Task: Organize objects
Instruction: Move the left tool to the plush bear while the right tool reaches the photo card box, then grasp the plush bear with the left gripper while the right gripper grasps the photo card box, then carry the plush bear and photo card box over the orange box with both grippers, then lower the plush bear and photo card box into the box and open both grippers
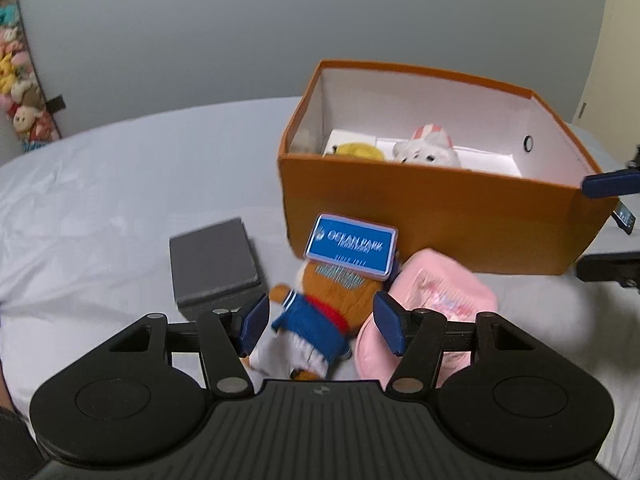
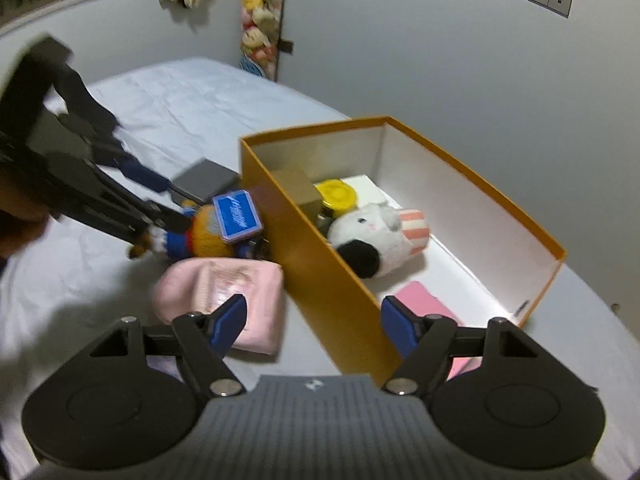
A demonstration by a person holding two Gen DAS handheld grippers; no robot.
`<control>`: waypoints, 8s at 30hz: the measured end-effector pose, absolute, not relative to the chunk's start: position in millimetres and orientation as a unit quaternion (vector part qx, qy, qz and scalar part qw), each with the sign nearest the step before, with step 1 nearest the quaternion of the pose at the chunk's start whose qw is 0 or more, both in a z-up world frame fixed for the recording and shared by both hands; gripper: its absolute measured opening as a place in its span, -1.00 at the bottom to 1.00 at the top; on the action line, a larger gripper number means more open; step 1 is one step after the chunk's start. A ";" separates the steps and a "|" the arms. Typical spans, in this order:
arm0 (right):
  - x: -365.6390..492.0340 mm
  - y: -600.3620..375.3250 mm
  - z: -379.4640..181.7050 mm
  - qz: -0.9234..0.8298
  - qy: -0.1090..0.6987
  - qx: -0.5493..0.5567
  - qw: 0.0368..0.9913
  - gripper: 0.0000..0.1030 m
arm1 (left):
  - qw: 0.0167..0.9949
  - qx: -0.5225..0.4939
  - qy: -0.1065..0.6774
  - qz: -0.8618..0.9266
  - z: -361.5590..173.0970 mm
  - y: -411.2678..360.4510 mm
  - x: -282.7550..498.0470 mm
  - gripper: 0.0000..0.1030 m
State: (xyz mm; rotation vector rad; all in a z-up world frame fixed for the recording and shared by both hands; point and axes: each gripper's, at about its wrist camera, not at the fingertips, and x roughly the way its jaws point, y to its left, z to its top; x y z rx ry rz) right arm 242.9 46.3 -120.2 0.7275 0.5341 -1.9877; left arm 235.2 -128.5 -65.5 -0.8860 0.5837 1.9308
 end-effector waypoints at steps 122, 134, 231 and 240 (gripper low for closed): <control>267.7 54.5 -119.4 -0.783 0.252 0.406 0.398 0.20 | 0.410 -0.373 0.170 0.815 -19.7 -113.6 253.3 -0.17; 226.9 62.1 -78.8 -0.800 0.217 0.390 0.401 0.20 | 0.429 -0.335 0.175 0.821 14.9 -64.3 240.3 -0.17; 47.6 43.5 -149.1 -0.826 0.227 0.458 0.236 0.36 | 0.269 -0.376 0.315 0.829 -21.3 64.9 175.8 0.43; 62.2 41.5 -122.5 -0.836 0.232 0.438 0.236 0.40 | 0.252 -0.361 0.304 0.845 12.2 44.5 151.8 0.43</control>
